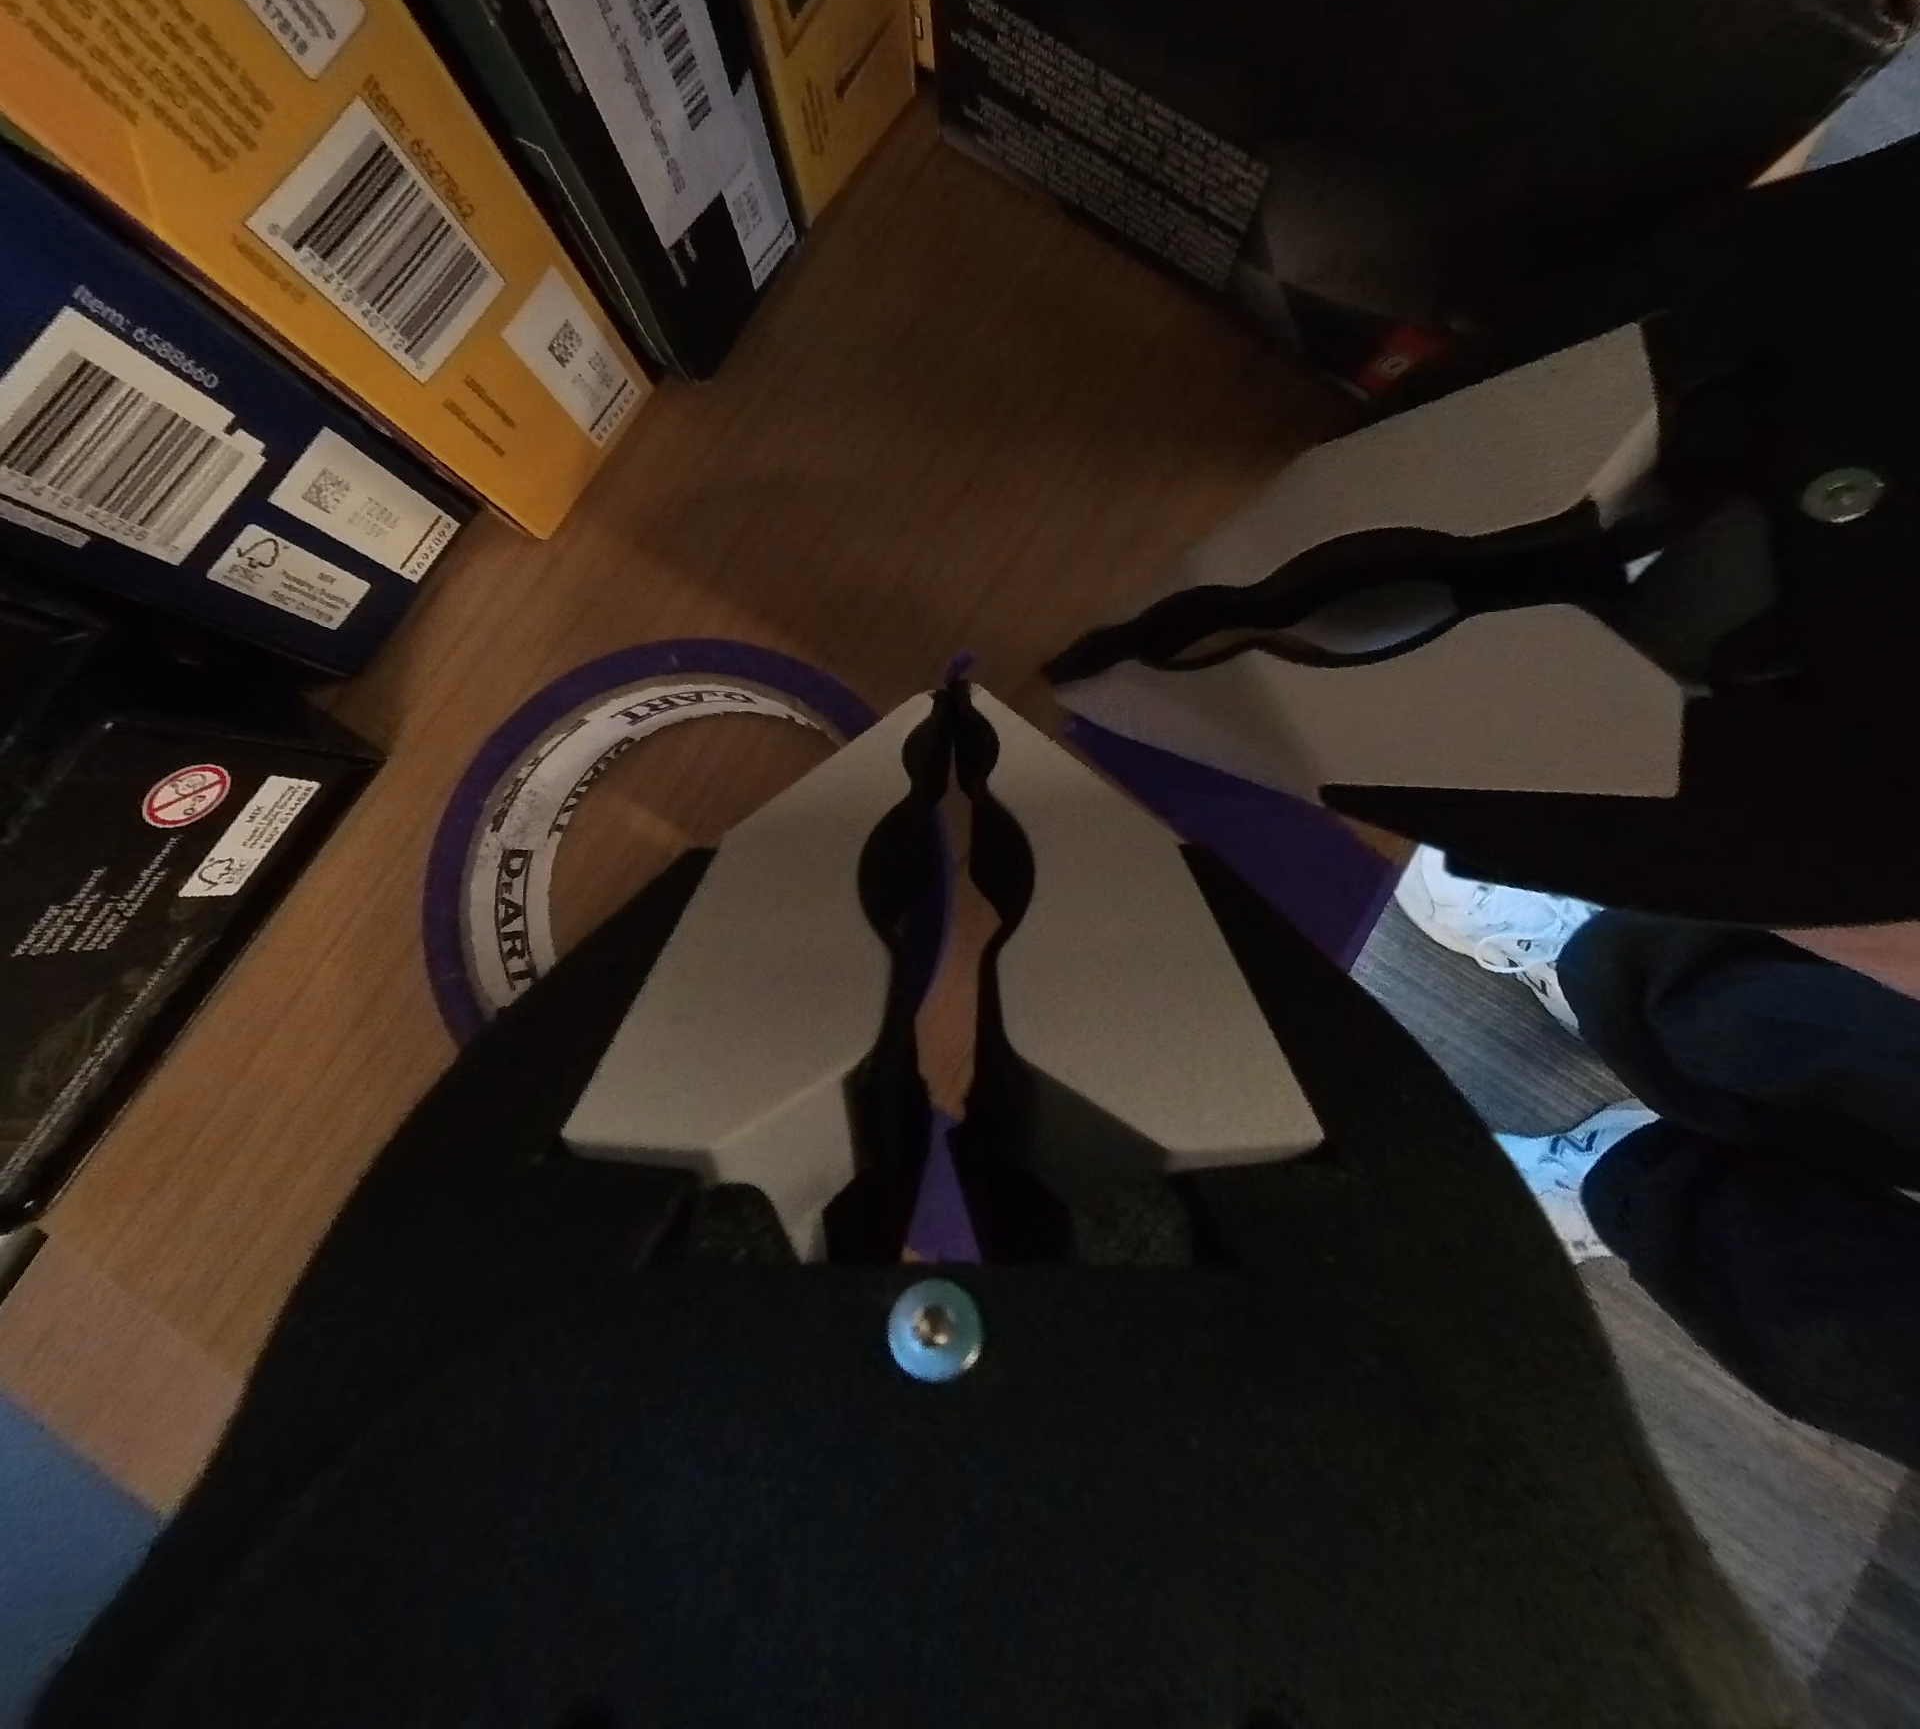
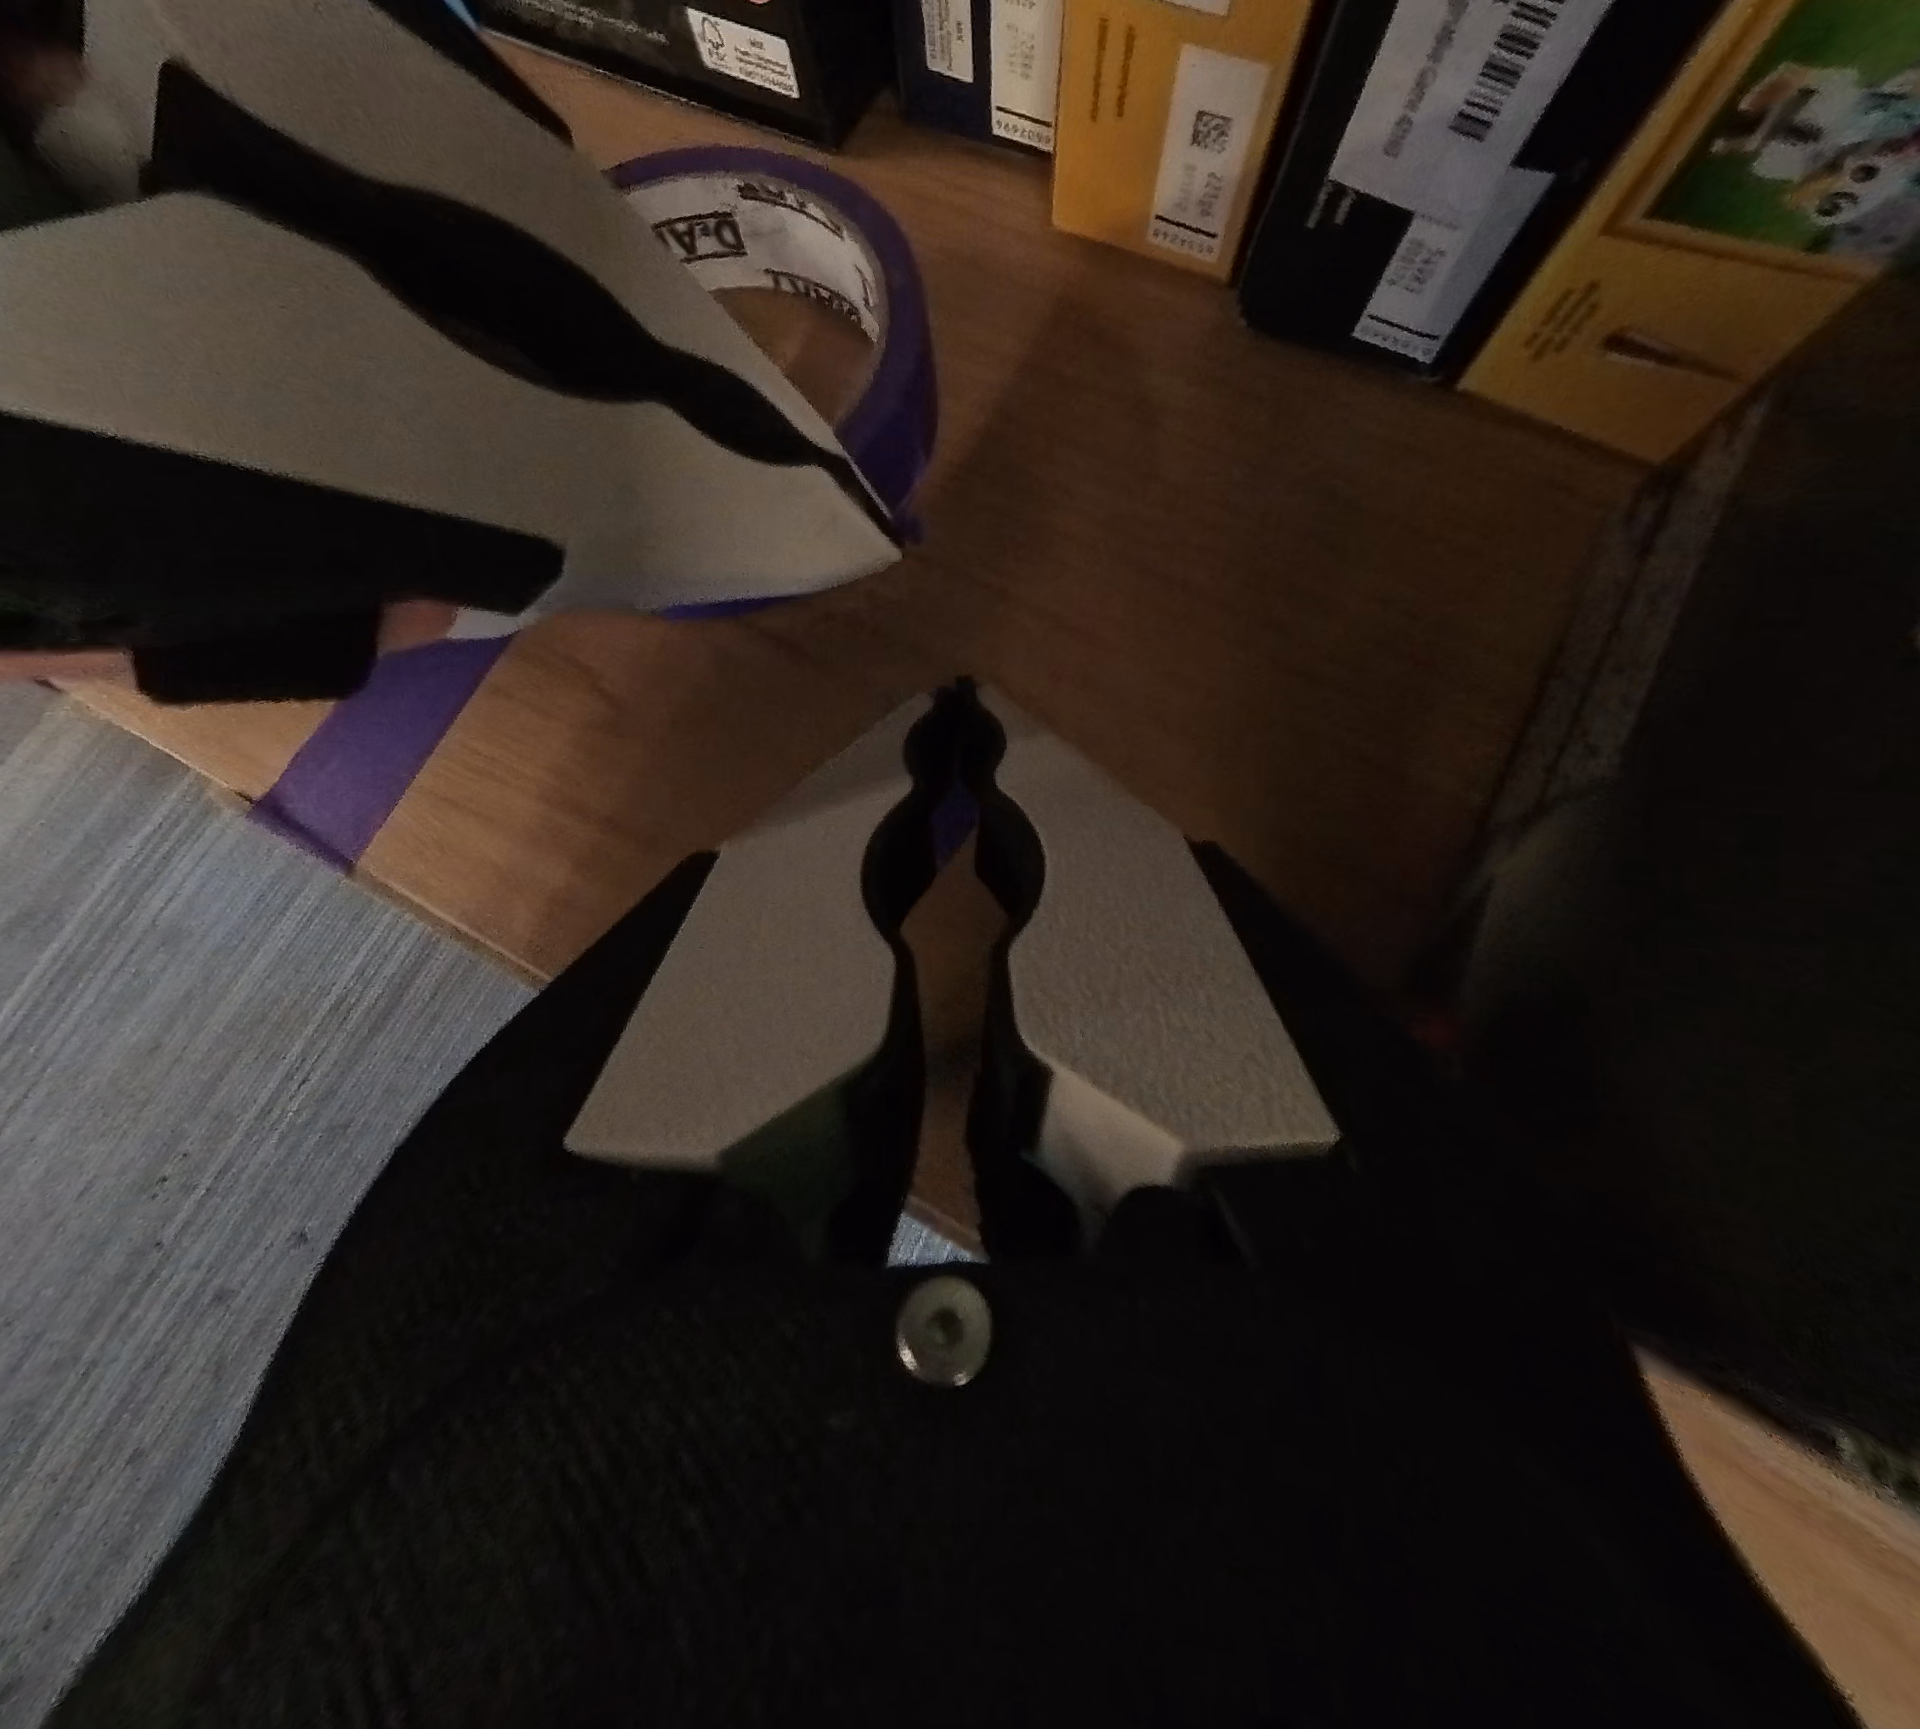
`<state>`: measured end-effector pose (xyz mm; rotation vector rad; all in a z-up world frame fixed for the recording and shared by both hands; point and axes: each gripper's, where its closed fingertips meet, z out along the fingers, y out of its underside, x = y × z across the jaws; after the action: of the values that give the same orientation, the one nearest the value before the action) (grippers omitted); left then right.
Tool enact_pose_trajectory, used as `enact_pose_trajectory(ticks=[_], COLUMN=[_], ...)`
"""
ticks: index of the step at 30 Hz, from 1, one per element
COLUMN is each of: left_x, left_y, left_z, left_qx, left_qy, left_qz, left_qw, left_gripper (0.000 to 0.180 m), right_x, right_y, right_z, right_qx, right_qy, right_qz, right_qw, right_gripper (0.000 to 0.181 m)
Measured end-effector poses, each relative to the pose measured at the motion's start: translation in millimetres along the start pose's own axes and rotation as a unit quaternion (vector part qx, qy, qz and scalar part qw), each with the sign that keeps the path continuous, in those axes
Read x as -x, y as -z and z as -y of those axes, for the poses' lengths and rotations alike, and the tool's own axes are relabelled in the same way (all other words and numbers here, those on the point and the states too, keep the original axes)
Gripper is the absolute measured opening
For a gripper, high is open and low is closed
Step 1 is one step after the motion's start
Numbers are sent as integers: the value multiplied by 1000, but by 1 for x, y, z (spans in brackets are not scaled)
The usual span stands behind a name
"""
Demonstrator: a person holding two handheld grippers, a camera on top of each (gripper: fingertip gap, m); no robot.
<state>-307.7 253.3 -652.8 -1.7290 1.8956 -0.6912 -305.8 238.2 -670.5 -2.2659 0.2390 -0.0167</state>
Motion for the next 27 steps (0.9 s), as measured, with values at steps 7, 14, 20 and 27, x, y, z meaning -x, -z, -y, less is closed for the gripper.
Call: enact_pose_trajectory(ticks=[7, 14, 20, 27], left_x=[0, -1, -1, -2], left_y=[0, 1, -1, -5], left_z=[0, 1, 1, 2], left_qx=[-5, -12, -7, -6], left_qy=[12, 28, 33, 30], left_qz=[-7, -24, -31, -31], left_qw=[1000, 999, 999, 999], left_gripper=[0, 0, 0, 0], right_x=[-7, 10, 23, 43], right_y=[5, 27, 46, 63], right_z=[-2, -21, -25, -31], right_qx=[15, 14, -21, -60], right_qy=[38, 66, 44, 156], right_qz=[-16, 24, 97, 150], right_qw=[999, 997, 994, 974], right_gripper=[0, 0, 0, 7])
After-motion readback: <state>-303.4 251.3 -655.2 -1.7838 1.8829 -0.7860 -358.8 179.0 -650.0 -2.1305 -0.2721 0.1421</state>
